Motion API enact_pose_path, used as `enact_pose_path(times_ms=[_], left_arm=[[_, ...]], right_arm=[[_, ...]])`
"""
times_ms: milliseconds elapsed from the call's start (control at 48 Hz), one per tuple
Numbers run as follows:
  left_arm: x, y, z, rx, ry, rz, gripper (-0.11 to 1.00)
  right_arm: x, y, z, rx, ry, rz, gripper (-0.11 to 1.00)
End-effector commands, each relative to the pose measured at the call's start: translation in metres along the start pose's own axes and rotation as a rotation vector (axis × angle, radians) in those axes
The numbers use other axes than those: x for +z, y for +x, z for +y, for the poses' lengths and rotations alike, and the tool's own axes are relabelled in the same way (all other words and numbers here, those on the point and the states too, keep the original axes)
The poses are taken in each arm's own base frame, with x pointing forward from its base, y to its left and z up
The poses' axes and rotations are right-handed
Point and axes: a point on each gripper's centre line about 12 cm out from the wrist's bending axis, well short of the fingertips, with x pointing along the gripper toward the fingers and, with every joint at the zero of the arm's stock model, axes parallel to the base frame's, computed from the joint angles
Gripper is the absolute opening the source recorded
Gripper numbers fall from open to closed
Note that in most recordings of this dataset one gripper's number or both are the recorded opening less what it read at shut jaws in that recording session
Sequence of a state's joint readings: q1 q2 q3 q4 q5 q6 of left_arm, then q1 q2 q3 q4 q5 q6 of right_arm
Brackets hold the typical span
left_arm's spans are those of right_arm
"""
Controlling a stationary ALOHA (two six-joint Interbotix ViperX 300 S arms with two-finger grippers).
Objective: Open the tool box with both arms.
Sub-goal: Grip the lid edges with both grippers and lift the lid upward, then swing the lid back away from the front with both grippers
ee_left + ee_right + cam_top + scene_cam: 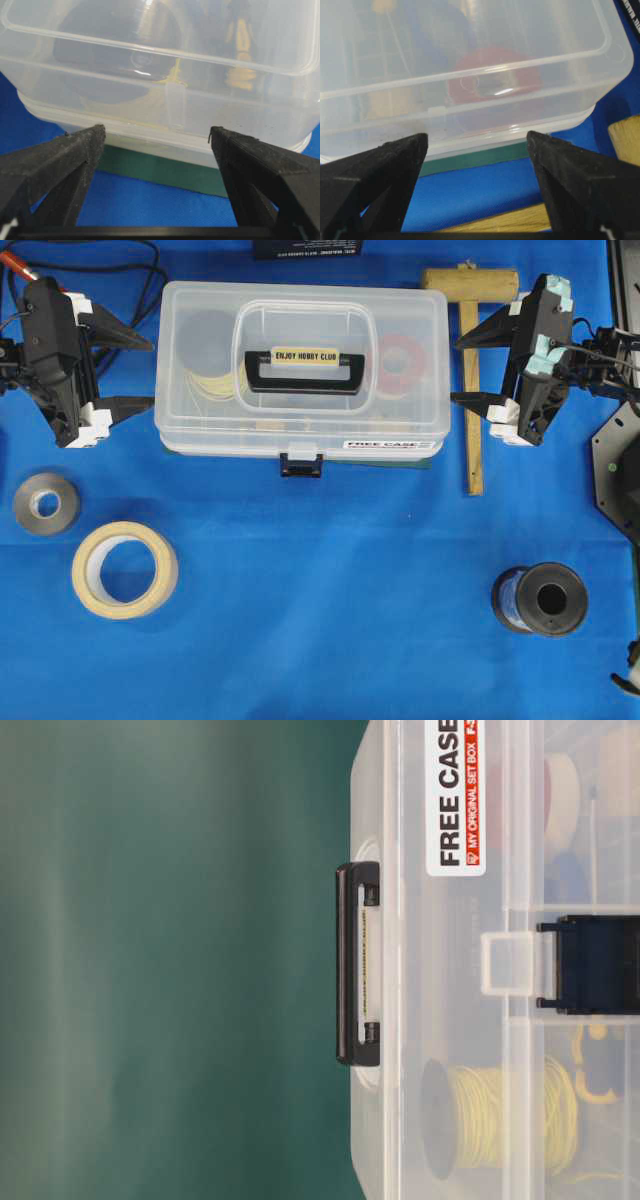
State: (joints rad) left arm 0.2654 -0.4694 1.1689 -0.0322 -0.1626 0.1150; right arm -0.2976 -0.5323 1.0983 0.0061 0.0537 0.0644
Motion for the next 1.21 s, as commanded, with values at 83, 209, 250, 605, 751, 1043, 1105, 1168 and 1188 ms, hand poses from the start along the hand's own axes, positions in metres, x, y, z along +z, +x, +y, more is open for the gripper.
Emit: enact_pose_path(times_ms=[83,209,250,605,751,1043,1105,1168,1188], left_arm=[[0.035,-0.001,-0.003,-0.007,0.011,-0.122,0.91],[0.043,-0.003,-0.001,-0.001,0.01,-0.148,0.91],[0.045,-0.005,-0.001,0.0,0.01,-0.157,0.91],[0.064,-0.026,0.005,0.023,0.005,-0.257,0.91],[0.068,-0.036,0.012,0.049,-0.004,-0.296,0.91],[0.07,-0.043,0.019,0.077,-0.014,-0.32,0.91],[0.07,-0.043,0.019,0.077,-0.014,-0.321,0.91],[0.071,-0.044,0.021,0.084,-0.016,-0.333,0.91],[0.072,-0.044,0.021,0.086,-0.017,-0.337,0.91]], right_arm=[[0.029,-0.006,0.007,0.024,0.003,-0.094,0.83],[0.033,-0.012,0.008,0.027,0.005,-0.121,0.83],[0.035,-0.015,0.008,0.028,0.005,-0.133,0.83],[0.05,-0.04,0.008,0.037,0.006,-0.237,0.83],[0.054,-0.05,0.008,0.038,0.007,-0.275,0.83],[0.056,-0.053,0.007,0.035,0.009,-0.291,0.83],[0.056,-0.053,0.007,0.033,0.01,-0.293,0.83],[0.057,-0.053,0.005,0.026,0.014,-0.296,0.83],[0.057,-0.053,0.004,0.023,0.015,-0.297,0.83]])
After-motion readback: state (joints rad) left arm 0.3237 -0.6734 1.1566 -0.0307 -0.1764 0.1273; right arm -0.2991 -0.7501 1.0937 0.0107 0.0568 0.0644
